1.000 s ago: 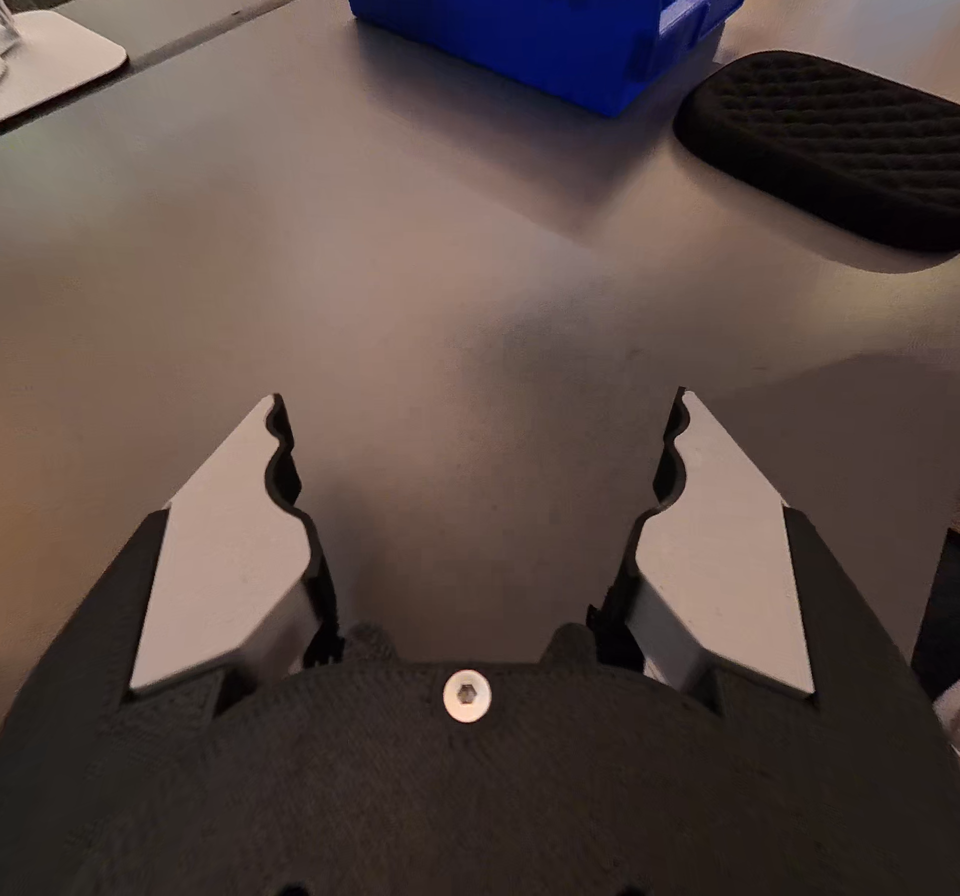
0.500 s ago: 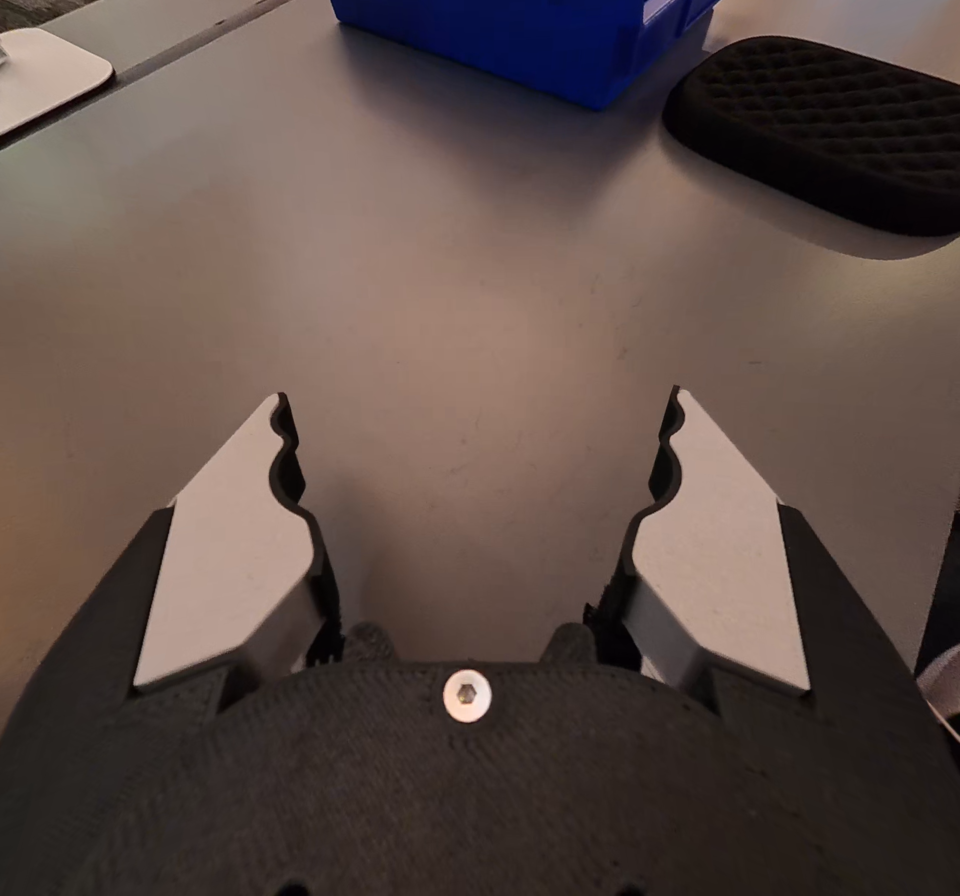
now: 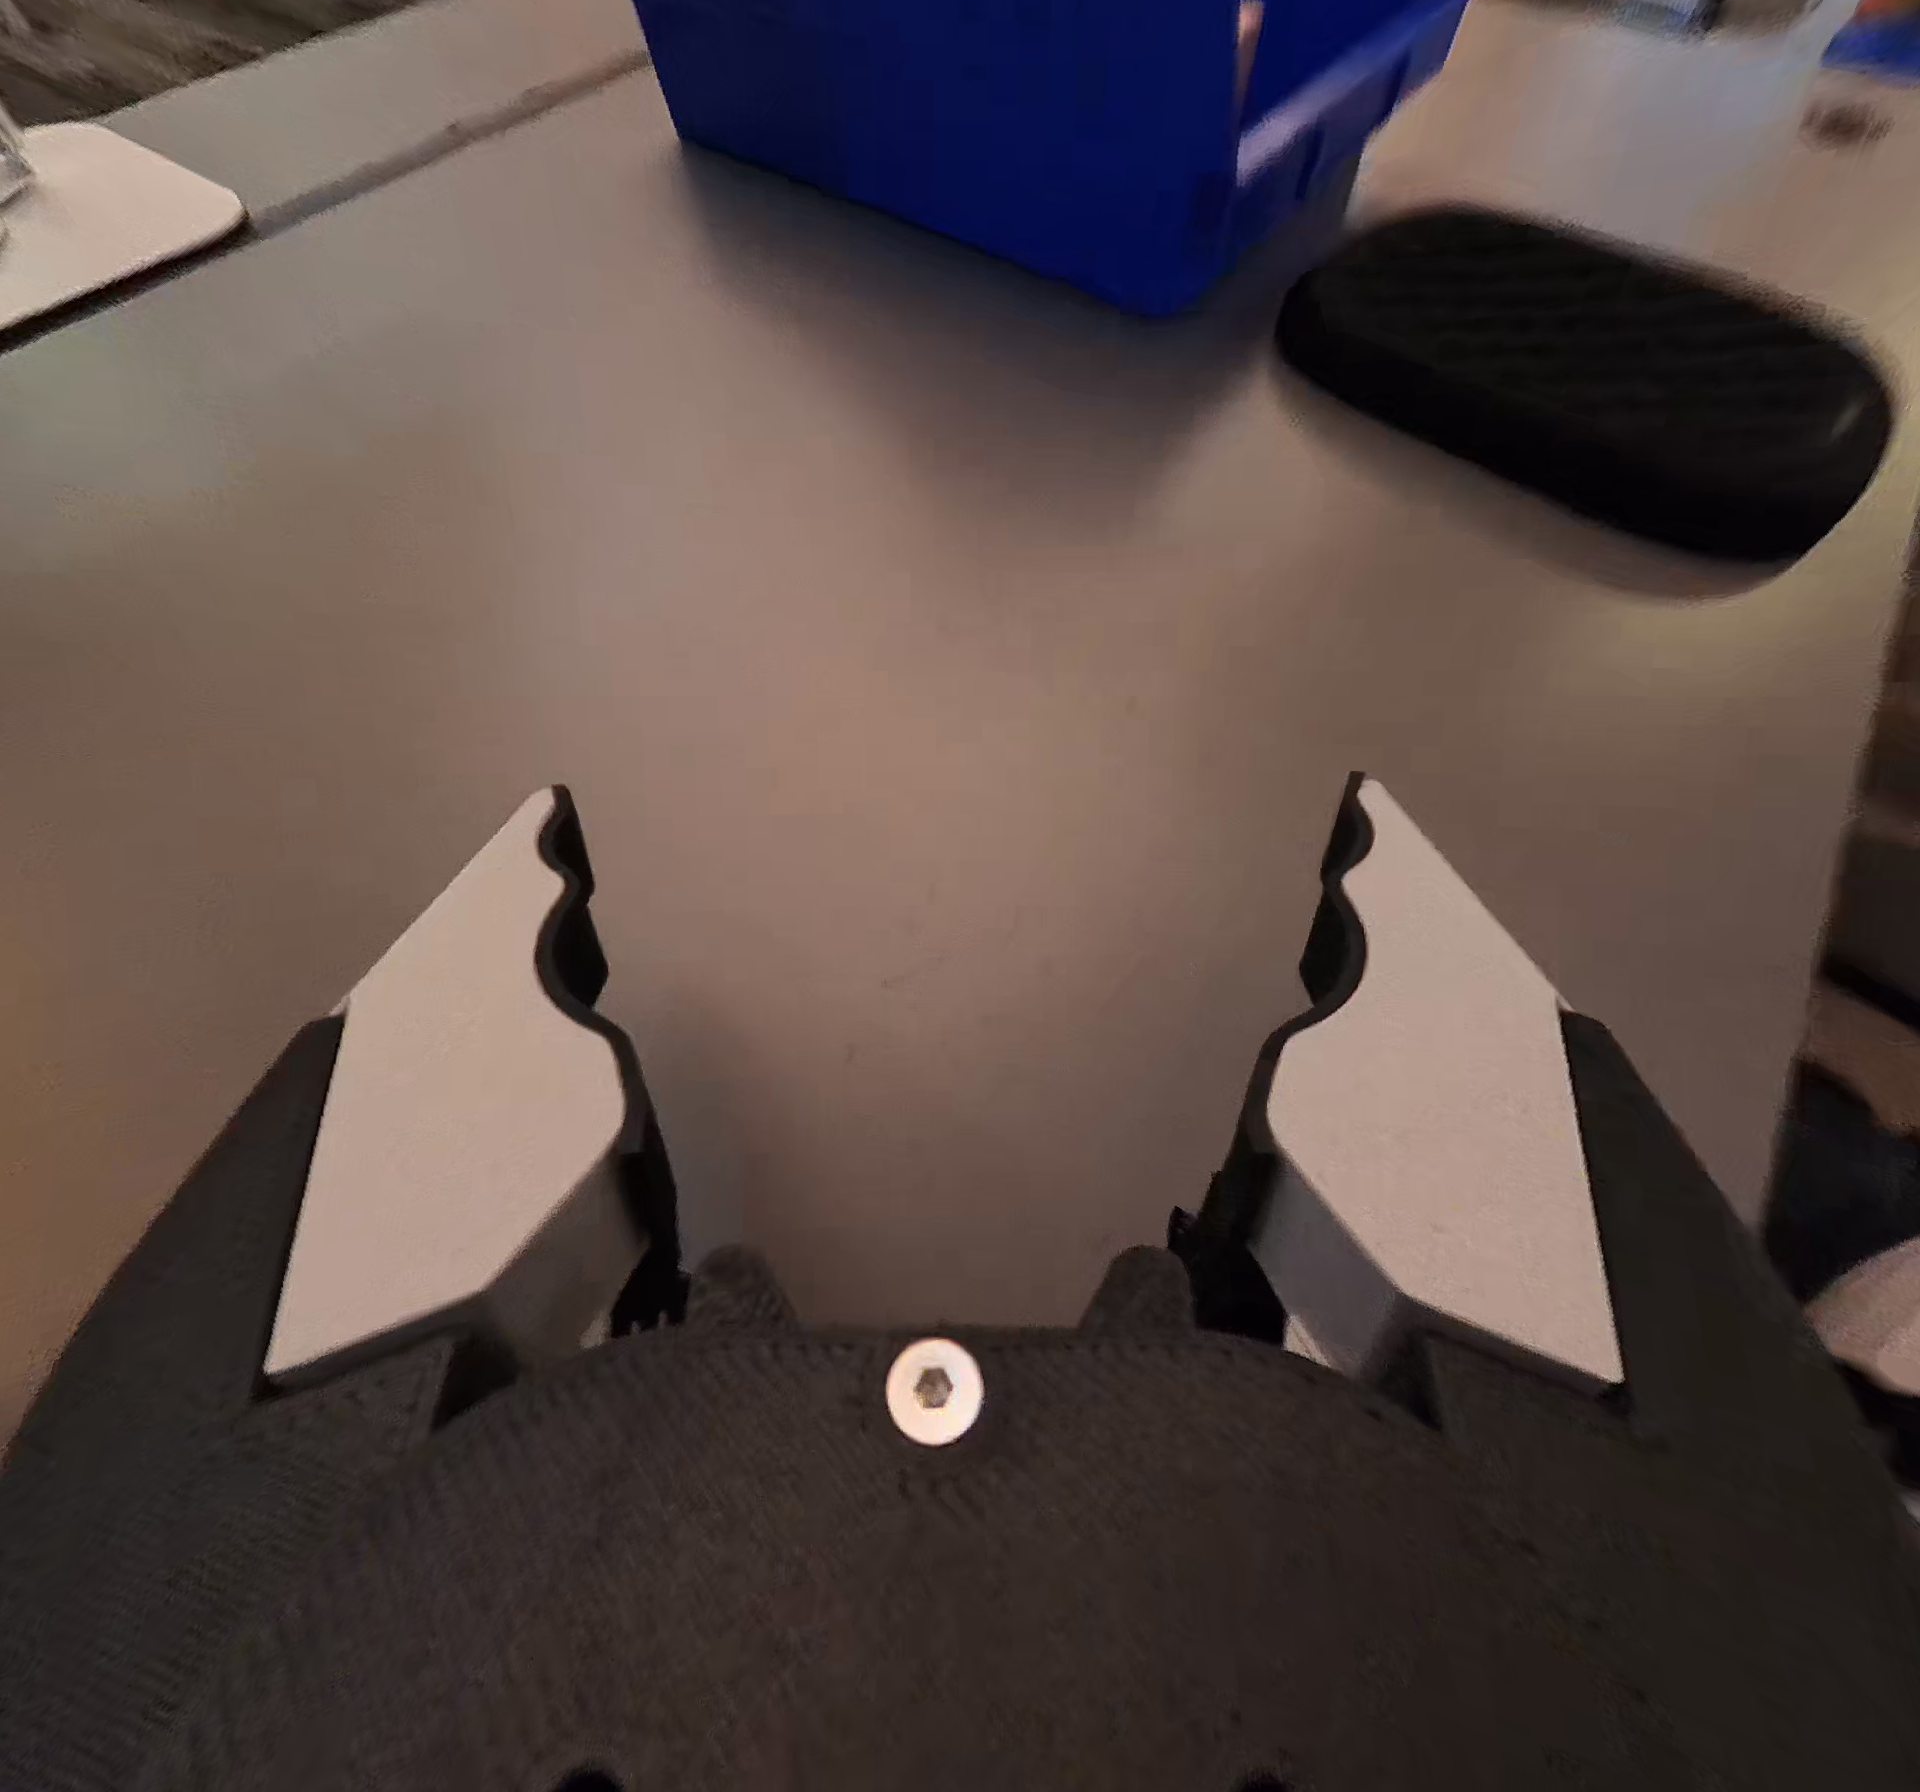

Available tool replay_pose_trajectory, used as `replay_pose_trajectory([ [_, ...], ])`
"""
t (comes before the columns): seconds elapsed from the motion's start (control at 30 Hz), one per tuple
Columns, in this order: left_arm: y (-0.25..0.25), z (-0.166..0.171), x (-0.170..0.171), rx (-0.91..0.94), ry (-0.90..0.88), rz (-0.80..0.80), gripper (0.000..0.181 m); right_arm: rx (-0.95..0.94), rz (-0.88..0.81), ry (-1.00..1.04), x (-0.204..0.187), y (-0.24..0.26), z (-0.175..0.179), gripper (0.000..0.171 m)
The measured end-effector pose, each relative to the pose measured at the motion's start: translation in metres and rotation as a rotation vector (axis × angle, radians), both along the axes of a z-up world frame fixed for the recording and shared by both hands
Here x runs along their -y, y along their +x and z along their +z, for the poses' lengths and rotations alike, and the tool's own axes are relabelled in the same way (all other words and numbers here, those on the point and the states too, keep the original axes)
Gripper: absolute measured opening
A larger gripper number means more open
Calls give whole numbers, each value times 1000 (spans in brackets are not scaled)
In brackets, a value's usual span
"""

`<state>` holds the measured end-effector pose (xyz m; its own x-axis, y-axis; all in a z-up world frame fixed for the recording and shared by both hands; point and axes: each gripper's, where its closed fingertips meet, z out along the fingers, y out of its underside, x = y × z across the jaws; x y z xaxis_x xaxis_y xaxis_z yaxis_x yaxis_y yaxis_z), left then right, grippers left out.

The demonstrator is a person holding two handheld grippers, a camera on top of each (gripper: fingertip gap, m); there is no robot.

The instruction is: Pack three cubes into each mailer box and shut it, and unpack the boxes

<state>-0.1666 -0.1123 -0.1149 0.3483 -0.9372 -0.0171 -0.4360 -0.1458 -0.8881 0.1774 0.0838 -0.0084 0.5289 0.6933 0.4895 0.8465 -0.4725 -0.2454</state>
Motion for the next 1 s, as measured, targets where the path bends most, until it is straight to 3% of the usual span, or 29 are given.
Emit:
replay_pose_trajectory([
  [0.13,-18,81,-20,250,-33,60,128,-526,-182,569,17,-13,104,100],
  [0.23,-54,166,-59,387,7,133,124,-803,-434,914,56,35,136,71],
  [0.27,-66,194,-74,426,44,150,119,-846,-493,908,64,49,129,62],
  [0.33,-91,239,-119,408,142,245,112,-796,-674,692,80,76,86,70],
  [0.43,-141,265,-202,132,252,522,115,-635,-868,418,113,110,16,78],
  [0.5,-190,259,-246,-59,233,779,115,-643,-975,227,131,119,-26,80],
  [0.57,-224,239,-269,-138,177,947,114,-635,-1049,108,143,127,-53,78],
  [0.63,-224,206,-280,-95,77,917,100,-653,-1070,41,149,125,-69,72],
  [0.7,-225,174,-289,-141,-87,873,116,-636,-1094,11,151,128,-78,62],
  [0.87,-289,94,-286,-409,-334,956,112,-658,-1136,-108,148,118,-101,40],
  [0.93,-310,72,-282,-432,-429,976,110,-724,-1121,-150,143,107,-103,14],
  [1.0,-326,56,-279,-423,-502,997,96,-741,-1130,-167,141,103,-104,4],
])
